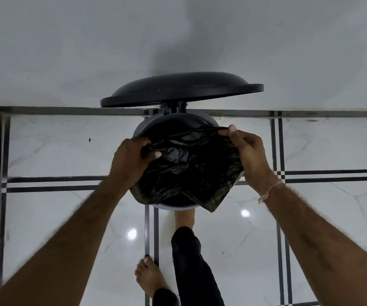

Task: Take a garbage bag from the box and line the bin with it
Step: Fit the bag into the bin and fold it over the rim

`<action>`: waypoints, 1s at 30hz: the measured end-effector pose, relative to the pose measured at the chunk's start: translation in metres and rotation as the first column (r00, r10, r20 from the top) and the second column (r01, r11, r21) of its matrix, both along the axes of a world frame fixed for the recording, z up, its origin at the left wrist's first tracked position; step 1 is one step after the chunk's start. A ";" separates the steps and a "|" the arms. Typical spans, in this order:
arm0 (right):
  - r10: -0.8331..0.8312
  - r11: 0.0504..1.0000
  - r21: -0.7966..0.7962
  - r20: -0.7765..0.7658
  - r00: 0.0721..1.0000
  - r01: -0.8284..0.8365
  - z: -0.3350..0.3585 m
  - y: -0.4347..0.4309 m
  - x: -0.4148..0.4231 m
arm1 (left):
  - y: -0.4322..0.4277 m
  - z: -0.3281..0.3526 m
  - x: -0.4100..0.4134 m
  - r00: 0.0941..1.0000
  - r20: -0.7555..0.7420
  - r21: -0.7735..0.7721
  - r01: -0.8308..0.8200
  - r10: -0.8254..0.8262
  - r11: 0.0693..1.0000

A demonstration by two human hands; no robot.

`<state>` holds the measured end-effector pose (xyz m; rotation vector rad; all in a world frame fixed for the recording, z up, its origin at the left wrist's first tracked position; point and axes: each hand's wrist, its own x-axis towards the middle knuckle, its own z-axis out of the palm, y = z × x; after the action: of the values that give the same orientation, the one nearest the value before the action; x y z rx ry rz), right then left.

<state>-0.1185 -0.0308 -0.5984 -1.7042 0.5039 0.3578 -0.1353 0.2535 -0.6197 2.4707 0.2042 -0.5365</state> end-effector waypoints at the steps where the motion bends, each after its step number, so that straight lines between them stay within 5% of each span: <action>1: -0.005 1.000 -0.002 -0.008 1.000 0.005 0.000 0.002 0.001 | 0.005 0.003 0.000 0.992 -0.106 -0.168 -0.092 0.075 0.981; 6: 0.003 1.000 -0.020 0.010 1.000 -0.003 -0.002 0.012 0.010 | 0.024 0.022 -0.006 0.899 -0.397 -0.622 -0.412 0.186 0.665; 11: -0.001 0.999 -0.037 0.009 1.000 0.001 -0.006 0.015 0.014 | 0.019 0.019 -0.008 0.819 -0.439 -0.619 -0.574 0.370 0.536; 20: 0.047 0.996 -0.074 0.033 0.998 -0.044 -0.011 0.013 0.021 | 0.020 -0.003 -0.004 0.805 -0.159 -0.507 -0.563 0.571 0.653; 30: 0.179 0.946 -0.271 -0.009 0.984 -0.175 -0.046 0.018 0.056 | 0.017 -0.028 0.037 0.673 -0.163 -0.440 -0.704 0.721 0.558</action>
<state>-0.0620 -0.0124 -0.6440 -2.0248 0.4021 0.4195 -0.0979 0.2706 -0.6476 1.6929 0.9141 -0.1400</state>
